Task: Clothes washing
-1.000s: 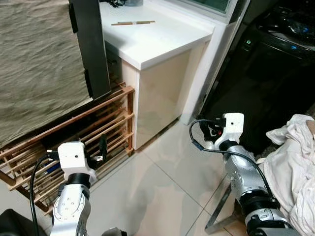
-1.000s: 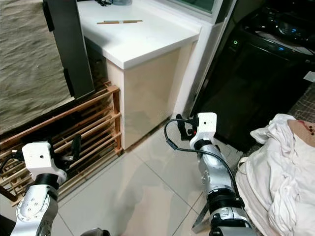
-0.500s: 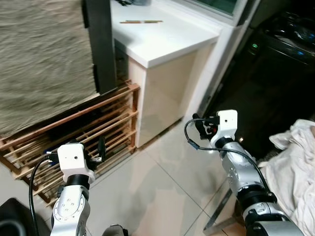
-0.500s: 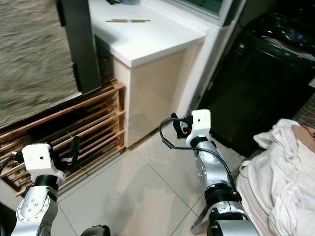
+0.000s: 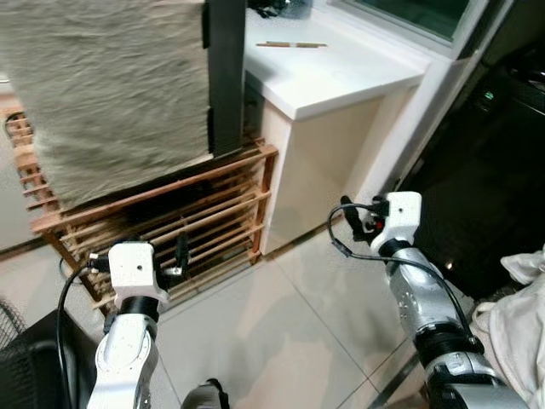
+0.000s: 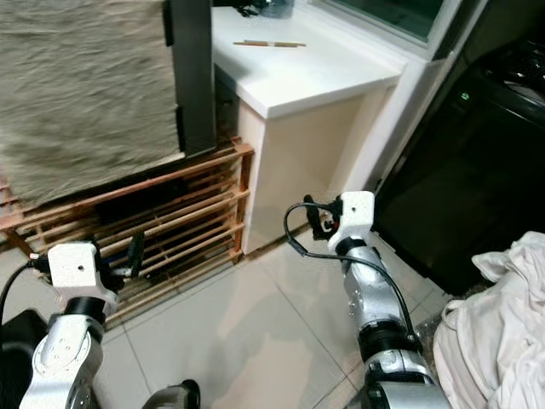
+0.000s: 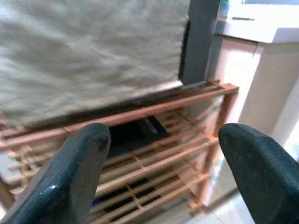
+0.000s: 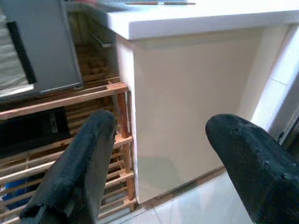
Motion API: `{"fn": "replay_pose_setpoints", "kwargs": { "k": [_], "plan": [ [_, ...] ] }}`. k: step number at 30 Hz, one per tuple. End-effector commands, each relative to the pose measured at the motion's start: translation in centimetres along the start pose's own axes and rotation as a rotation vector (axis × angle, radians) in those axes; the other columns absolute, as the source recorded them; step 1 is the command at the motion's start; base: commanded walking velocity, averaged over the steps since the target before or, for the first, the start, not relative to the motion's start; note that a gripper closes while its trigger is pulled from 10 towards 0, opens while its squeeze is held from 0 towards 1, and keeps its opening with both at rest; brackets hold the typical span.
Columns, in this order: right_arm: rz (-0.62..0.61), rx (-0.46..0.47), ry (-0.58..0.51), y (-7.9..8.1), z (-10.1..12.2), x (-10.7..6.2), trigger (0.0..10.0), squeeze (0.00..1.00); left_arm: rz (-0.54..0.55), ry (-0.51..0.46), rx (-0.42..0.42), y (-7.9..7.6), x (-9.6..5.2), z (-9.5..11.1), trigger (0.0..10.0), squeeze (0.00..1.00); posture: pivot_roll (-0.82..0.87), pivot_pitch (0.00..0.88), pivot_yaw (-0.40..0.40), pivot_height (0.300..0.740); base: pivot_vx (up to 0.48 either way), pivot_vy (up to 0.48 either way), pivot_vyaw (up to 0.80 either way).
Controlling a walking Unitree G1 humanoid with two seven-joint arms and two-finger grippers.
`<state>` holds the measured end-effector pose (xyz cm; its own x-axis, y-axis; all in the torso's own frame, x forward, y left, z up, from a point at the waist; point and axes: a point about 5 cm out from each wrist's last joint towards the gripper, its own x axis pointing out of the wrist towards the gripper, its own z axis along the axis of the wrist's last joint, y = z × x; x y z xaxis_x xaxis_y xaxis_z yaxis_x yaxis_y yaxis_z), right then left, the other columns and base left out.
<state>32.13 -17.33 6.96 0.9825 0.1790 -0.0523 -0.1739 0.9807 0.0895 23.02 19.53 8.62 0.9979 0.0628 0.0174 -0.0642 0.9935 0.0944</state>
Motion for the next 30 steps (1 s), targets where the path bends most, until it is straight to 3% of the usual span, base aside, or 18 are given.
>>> {"fn": "replay_pose_setpoints", "kwargs": {
  "k": [1, 4, 8, 11, 14, 30],
  "plan": [
    [-0.025, -0.014, -0.039, -1.0, 0.4, -0.6, 10.0, 0.31, -0.030, -0.039, 0.024, -0.4, 0.0, 0.6, 10.0, 0.00, -0.01, 0.000, -0.093, 0.740, 0.000, 0.000, 0.62],
    [-0.038, -0.018, -0.044, -1.5, 0.1, -1.2, 10.0, 0.30, -0.038, -0.052, 0.025, -0.4, 0.0, 0.9, 10.0, 0.00, -0.01, 0.000, -0.093, 0.740, 0.000, 0.000, 0.61],
    [-0.098, -0.023, -0.041, -2.5, -0.3, -1.8, 10.0, 0.21, -0.072, -0.059, 0.045, -0.7, 0.2, 1.1, 10.0, 0.00, -0.01, 0.000, -0.092, 0.740, 0.000, 0.000, 0.28],
    [-0.088, -0.030, -0.024, -2.3, -0.4, -1.6, 10.0, 0.17, -0.067, -0.050, 0.048, -0.3, 0.5, 1.0, 10.0, 0.00, -0.01, 0.000, -0.088, 0.740, 0.000, 0.000, 0.00],
    [-0.056, -0.036, 0.010, -1.7, -0.6, -1.1, 10.0, 0.00, -0.039, 0.001, 0.003, 0.1, 0.6, 0.2, 10.0, 0.00, -0.01, 0.000, -0.088, 0.740, 0.000, 0.000, 0.00],
    [-0.091, -0.028, -0.017, -2.2, 0.4, -0.8, 10.0, 0.00, -0.019, 0.033, -0.035, -0.6, 0.5, -0.7, 10.0, 0.00, -0.06, 0.002, -0.087, 0.740, 0.000, 0.000, 0.00]
  ]
}}
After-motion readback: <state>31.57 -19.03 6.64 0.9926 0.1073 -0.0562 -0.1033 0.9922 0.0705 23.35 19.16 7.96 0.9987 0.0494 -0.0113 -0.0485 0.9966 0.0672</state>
